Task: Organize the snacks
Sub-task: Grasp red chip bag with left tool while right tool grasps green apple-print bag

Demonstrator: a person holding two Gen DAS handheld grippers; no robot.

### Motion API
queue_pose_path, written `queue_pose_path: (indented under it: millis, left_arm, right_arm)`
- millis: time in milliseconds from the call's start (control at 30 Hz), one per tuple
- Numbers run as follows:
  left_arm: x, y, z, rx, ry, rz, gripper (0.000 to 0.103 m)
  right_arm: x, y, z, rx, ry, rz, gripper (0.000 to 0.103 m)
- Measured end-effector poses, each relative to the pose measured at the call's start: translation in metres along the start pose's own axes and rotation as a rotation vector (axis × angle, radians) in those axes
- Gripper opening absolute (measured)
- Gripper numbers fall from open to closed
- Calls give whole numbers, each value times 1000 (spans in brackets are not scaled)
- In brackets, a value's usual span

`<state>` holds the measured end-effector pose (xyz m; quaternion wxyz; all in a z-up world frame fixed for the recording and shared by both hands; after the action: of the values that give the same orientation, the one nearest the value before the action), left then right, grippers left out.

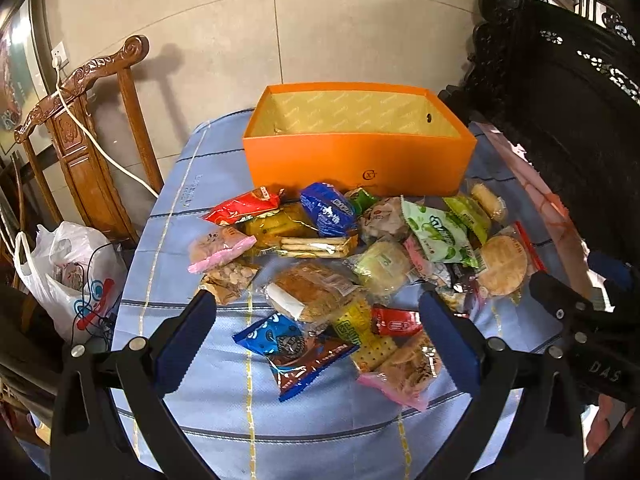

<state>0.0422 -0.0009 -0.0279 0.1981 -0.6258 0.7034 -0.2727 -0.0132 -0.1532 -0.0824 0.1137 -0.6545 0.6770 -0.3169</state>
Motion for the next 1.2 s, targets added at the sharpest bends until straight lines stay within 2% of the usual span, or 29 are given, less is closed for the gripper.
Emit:
queue_pose_path:
  millis: [167,233,267,300,400,433,500,567,600,767,833,867,900,933,967,1000,1067,1100,1133,1167,1200]
  left_arm:
    - [-33,3,15,0,-78,59,99]
    - [-61,-5,28,23,-110,31,99]
    - [-65,-8,30,21,-98,24,99]
    - [-76,-17,42,26,-17,-1,99]
    - [-84,-30,60,36,23,10,99]
    - [-87,-36,75,40,19,52,99]
    - [-99,-45,99,18,-43,116,99]
    - [-109,-50,109,30,-35,130,99]
    - [-120,-59,125,11,29,147,99]
    - [-140,-75,175,-62,49,236,99]
    - [-145,-75,187,-102,148,252,99]
    - [-147,-75,189,-114,165,248,96]
    - [-152,-75,190,-130,196,231,83]
    - [-163,-74,188,-148,282,176,78]
    - [-167,-73,189,-151,305,157,75]
    - [-172,-71,189,-148,311,148,70]
    - [-178,-70,191,-146,293,198,63]
    - [-178,-69,190,-148,290,204,52]
    - [-176,-69,188,-150,279,236,46]
    - [-174,-70,184,-147,269,269,45]
    - [-177,-70,184,-158,264,295,44]
  right_arm:
    - [-12,-2,21,5,-25,-36,100]
    - [-24,-5,42,-2,-41,-79,100]
    - [-30,-7,52,-14,-50,-100,100]
    - [-35,-8,59,-19,-58,-115,100]
    - [-53,-18,85,-8,-95,-162,100]
    - [-57,-21,91,-1,-102,-177,100]
    - [-65,-27,107,-1,-66,-225,100]
    - [-69,-30,119,-11,-47,-250,100]
    - [-70,-31,123,-14,-54,-249,100]
    - [-77,-32,152,-59,-55,-252,100]
    - [-79,-29,157,-63,-58,-265,100]
    - [-78,-29,158,-57,-63,-264,100]
    - [-76,-31,160,-64,-65,-253,100]
    - [-75,-31,160,-73,-68,-242,100]
    - [-73,-32,161,-89,-75,-226,99]
    - [-72,-32,162,-102,-70,-219,95]
    - [-73,-35,161,-94,-44,-215,63]
    - [-72,-38,158,-86,-33,-206,53]
    - [-71,-40,155,-88,-31,-198,44]
    - [-72,-43,152,-89,-16,-198,37]
    - [-73,-45,149,-90,-3,-208,35]
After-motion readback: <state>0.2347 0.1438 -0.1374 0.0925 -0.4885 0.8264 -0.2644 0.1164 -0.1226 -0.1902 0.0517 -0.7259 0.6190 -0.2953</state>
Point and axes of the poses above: each gripper's, at about its wrist camera, not at the fingertips, and z roughly the way its jaws point, x to its right, y to its underside, the point moved 2 cm from there along z, roughly the way its jaws point, and after that the axes turned 8 degrees about y, right-handed, at the moved point
